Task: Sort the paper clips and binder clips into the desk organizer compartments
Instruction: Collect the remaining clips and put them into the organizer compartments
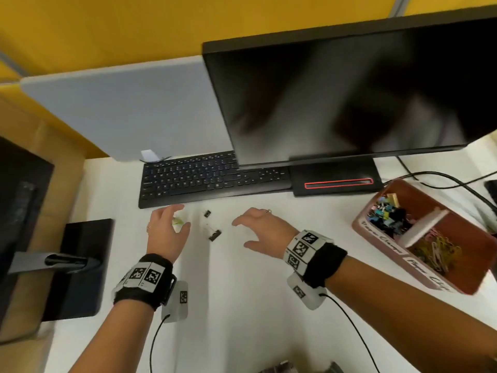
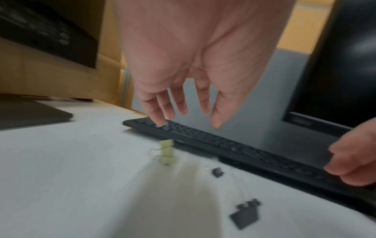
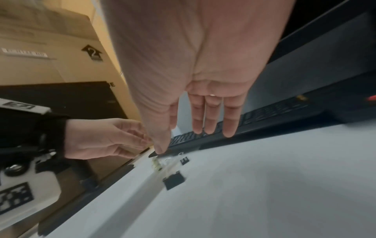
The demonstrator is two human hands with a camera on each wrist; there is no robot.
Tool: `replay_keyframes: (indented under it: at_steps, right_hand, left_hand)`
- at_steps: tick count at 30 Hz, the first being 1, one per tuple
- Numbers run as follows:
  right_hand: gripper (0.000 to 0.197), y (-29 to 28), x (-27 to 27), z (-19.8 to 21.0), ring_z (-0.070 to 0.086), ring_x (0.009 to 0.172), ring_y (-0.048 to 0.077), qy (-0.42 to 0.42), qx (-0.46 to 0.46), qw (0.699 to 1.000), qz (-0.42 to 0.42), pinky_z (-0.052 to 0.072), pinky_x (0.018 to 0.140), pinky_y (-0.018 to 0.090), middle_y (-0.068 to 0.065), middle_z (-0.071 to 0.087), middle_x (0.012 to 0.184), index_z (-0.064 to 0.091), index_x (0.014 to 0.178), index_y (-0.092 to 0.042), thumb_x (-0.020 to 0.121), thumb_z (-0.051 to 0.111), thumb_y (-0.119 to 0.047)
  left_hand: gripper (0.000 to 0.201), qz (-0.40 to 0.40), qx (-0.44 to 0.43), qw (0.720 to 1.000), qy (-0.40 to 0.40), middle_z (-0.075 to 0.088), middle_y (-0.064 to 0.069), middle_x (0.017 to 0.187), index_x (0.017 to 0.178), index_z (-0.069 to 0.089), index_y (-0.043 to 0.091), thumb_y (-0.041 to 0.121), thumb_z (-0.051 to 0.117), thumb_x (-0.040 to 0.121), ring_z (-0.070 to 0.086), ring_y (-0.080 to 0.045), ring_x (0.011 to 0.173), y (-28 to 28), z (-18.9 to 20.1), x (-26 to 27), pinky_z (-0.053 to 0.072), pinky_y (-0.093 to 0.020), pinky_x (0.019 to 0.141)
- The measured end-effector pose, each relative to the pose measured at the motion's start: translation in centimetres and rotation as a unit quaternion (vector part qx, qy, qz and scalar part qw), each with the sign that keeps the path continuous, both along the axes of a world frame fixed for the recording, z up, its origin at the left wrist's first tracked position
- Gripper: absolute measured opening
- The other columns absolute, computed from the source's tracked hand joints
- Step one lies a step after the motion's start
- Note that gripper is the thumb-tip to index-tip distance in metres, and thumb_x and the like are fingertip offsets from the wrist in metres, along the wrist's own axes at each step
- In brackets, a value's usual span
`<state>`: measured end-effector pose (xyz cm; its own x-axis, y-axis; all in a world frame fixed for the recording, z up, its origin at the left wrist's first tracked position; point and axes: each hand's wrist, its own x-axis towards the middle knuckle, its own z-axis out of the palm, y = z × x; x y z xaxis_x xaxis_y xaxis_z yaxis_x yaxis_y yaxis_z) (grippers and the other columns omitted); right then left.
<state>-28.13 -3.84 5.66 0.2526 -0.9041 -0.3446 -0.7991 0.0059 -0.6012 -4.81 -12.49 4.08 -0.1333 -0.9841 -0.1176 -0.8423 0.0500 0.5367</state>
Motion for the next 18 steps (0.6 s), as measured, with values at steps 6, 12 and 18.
replay_keyframes:
  at_steps: [6,12,18]
  right_hand:
    - [0.052,-4.4,7.1,-1.7,0.034,0.130,0.028,0.032,0.015,0.999,0.028,0.036,0.106,0.042,0.006,0.033,0.145,0.040,0.136,-0.029,0.088,0.056,-0.018]
    - [0.031,-5.8,8.7,-4.8,0.046,0.114,0.030,0.058,0.052,0.997,0.014,0.043,0.096,0.041,0.012,0.046,0.124,0.058,0.120,-0.012,0.088,0.056,-0.015]
    - [0.018,-5.8,7.5,-5.2,0.055,0.091,0.022,-0.027,0.035,0.995,-0.087,0.044,0.093,0.031,0.007,0.051,0.109,0.065,0.103,-0.008,0.086,0.060,-0.012]
  left_hand:
    - [0.045,-0.052,0.057,0.997,-0.028,0.048,-0.012,0.130,0.122,0.055,0.018,0.015,0.068,0.079,0.045,-0.029,0.120,-3.5,-3.0,4.2,0.033,-0.045,0.107]
    - [0.034,-0.087,0.052,0.995,0.005,0.060,-0.008,0.112,0.108,0.065,0.016,0.008,0.070,0.076,0.056,-0.024,0.104,-3.8,-5.2,4.6,0.039,-0.035,0.100]
    - [0.013,-0.054,0.035,0.996,0.062,0.060,-0.004,0.098,0.089,0.069,0.009,0.004,0.070,0.076,0.052,-0.010,0.083,-2.4,-5.6,5.0,0.029,0.008,0.075]
